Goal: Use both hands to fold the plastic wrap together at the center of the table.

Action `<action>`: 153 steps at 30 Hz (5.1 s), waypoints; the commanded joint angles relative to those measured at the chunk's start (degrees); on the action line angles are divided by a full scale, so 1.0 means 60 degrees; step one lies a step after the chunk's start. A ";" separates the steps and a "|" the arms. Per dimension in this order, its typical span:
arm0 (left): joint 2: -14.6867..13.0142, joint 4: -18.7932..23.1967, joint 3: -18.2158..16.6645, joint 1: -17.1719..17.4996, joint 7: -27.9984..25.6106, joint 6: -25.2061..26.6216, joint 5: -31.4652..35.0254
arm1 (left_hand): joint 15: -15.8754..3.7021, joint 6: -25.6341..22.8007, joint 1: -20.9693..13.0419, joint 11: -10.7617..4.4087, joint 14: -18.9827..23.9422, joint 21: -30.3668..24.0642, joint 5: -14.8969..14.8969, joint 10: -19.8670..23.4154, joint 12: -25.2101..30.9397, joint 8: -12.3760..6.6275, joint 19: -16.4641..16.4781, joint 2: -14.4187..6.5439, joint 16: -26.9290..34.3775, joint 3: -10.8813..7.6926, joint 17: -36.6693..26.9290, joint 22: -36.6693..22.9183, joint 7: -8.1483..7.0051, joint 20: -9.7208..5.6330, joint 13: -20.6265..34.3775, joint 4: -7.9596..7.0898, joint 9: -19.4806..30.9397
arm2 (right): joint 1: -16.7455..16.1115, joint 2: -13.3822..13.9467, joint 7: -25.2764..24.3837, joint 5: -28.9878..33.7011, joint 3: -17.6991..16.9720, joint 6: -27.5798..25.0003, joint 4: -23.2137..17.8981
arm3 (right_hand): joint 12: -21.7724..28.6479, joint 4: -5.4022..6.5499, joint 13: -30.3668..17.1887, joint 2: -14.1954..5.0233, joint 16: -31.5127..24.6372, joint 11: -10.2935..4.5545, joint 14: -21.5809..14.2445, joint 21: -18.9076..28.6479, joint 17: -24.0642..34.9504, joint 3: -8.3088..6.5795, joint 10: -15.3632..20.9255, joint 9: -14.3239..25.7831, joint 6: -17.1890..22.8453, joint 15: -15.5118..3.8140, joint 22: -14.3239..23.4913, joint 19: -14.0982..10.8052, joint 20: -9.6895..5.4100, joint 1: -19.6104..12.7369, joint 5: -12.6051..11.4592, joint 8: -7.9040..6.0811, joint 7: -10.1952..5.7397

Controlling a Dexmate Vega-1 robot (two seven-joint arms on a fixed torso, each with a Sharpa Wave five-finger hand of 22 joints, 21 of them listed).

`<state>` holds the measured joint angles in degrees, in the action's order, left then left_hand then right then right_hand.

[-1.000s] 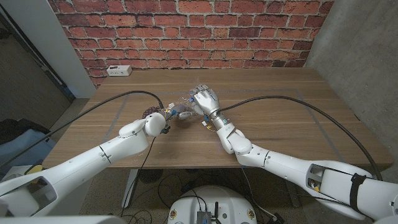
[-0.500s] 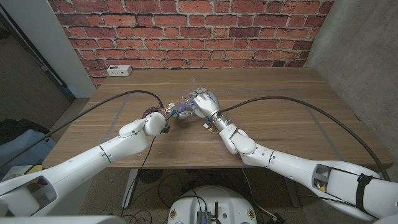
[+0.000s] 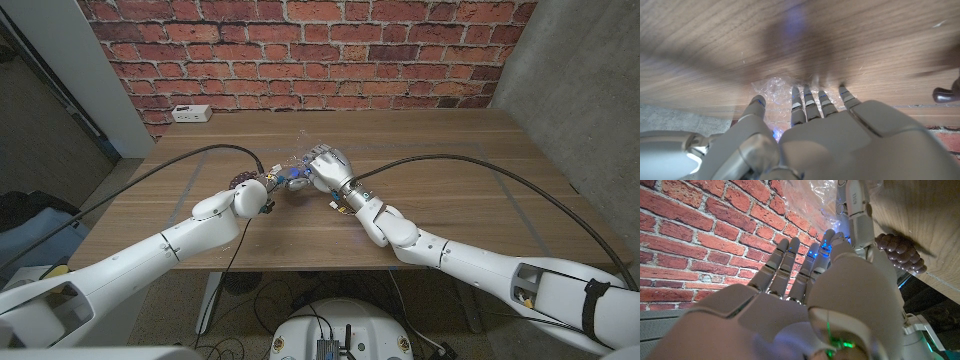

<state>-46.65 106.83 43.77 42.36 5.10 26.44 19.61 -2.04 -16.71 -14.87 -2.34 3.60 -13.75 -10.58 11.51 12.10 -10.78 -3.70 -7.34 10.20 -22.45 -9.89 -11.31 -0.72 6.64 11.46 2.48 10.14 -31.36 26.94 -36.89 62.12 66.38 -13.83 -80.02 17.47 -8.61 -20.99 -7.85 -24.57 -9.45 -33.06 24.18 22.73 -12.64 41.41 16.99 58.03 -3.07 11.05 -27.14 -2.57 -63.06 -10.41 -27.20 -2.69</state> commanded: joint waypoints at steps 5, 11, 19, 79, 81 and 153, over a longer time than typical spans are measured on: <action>-0.0088 0.0743 -0.0409 0.0901 -0.1584 0.0502 0.0609 | -0.0060 -0.1061 -0.0195 -0.0039 0.1008 -0.0146 -0.0050 0.0847 0.0292 -0.0225 0.0498 -0.0110 0.0245 -0.0425 0.0005 -0.0024 -0.0021 0.0132 -0.0020 0.0262 0.0030 | -0.0114 0.0060 0.0276 0.0147 -0.0258 0.0315 -0.0166 | -0.0023 0.0056 -0.0009 -0.0009 0.0024 -0.0001 0.0004 0.0061 0.0023 0.0020 0.0010 0.0012 0.0065 -0.1705 0.0024 -0.0096 -0.0072 -0.0080 -0.0047 -0.0071 -0.0094; 0.0022 0.1157 -0.0519 0.1524 -0.2806 0.1218 0.1390 | 0.0008 -0.1748 -0.0347 -0.0025 0.1719 -0.0240 -0.0054 0.1525 0.0463 -0.0321 0.0833 -0.0114 0.0328 -0.0651 -0.0017 -0.0019 0.0096 0.0340 -0.0006 0.0429 0.0038 | -0.0118 0.0014 0.0334 0.0187 -0.0295 0.0345 -0.0179 | -0.0035 0.0068 0.0002 -0.0018 0.0039 0.0001 0.0001 0.0065 0.0021 0.0031 0.0029 -0.0002 0.0043 -0.1699 0.0024 -0.0087 -0.0070 -0.0077 -0.0046 -0.0073 -0.0075; 0.0185 0.1558 -0.0386 0.1896 -0.3300 0.2397 0.2319 | -0.0120 -0.2723 -0.0370 -0.0078 0.2671 -0.0554 -0.0047 0.2440 0.0655 -0.0414 0.1742 -0.0041 0.0424 -0.0868 -0.0043 -0.0036 0.0177 0.0354 0.0021 0.0563 0.0050 | -0.0127 -0.0059 0.0435 0.0299 -0.0268 0.0299 -0.0168 | -0.0058 0.0077 0.0008 -0.0025 0.0059 0.0009 -0.0003 0.0079 0.0021 0.0046 0.0030 -0.0021 0.0046 -0.1699 0.0024 -0.0093 -0.0064 -0.0079 -0.0044 -0.0090 -0.0075; 0.0951 0.0606 -0.2218 0.4288 -0.8711 -0.1298 0.2571 | -0.0233 -0.7956 -0.2394 0.0524 0.8734 -0.3779 -0.0580 0.8418 0.3837 -0.4055 0.4695 -0.0195 0.4866 -0.2508 -0.3777 -0.1206 0.1061 -0.0297 0.4426 0.1043 0.3055 | 0.0275 -0.0176 0.3970 -0.3101 -0.1150 0.2408 -0.0057 | -0.0802 0.2328 0.0163 0.0929 0.1250 0.0970 0.0807 -0.0205 -0.0130 0.2125 -0.1361 -0.0607 -0.2668 -0.1160 -0.0015 0.0427 0.0722 0.4842 -0.0268 0.1167 -0.0007; 0.0975 0.0579 -0.2249 0.4307 -0.8707 -0.1362 0.2500 | -0.0223 -0.7897 -0.2371 0.0554 0.8712 -0.3790 -0.0583 0.8328 0.3819 -0.4008 0.4660 -0.0195 0.4849 -0.2533 -0.3770 -0.1208 0.1068 -0.0305 0.4482 0.1033 0.3006 | 0.0286 -0.0292 0.4492 -0.4160 -0.1460 0.2873 0.0196 | -0.0869 0.2600 0.0196 0.0674 0.1329 0.1069 0.0975 -0.0281 -0.0081 0.2199 -0.1611 -0.0652 -0.2873 -0.0981 -0.0008 0.0551 0.0802 0.5327 -0.0295 0.1335 0.0091; 0.0858 0.0357 -0.2696 0.4525 -0.8370 -0.2668 0.1911 | -0.0183 -0.7528 -0.1385 0.0613 0.8435 -0.4215 -0.0511 0.8057 0.3432 -0.3653 0.4130 -0.0131 0.4462 -0.2868 -0.3505 -0.1104 0.1204 -0.0319 0.4692 0.0726 0.2622 | 0.2161 -0.2909 0.4171 -0.4705 0.0401 0.0688 0.3767 | -0.1189 0.2302 0.1687 -0.0561 0.2298 0.0056 0.6057 -0.2097 -0.1944 -0.1788 -0.6797 -0.1021 -0.8442 -0.1147 -0.0135 0.3398 -0.0318 0.5866 -0.0127 0.2865 -0.1309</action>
<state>-41.47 108.70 27.80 69.29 -45.48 10.65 31.00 -3.26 -61.79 -23.61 1.03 54.15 -38.80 -13.77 59.91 32.79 -33.00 21.42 -8.09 37.05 -39.58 -30.80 -17.81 6.13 4.84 39.43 7.24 25.65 -19.50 10.22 -12.43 32.16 65.91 -6.56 -59.20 10.35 5.21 -10.79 -11.69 -10.59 -8.80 2.81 11.45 10.91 -22.87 1.09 10.66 7.85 -1.86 10.12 -6.64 -2.35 -27.56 -11.26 -10.14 -10.25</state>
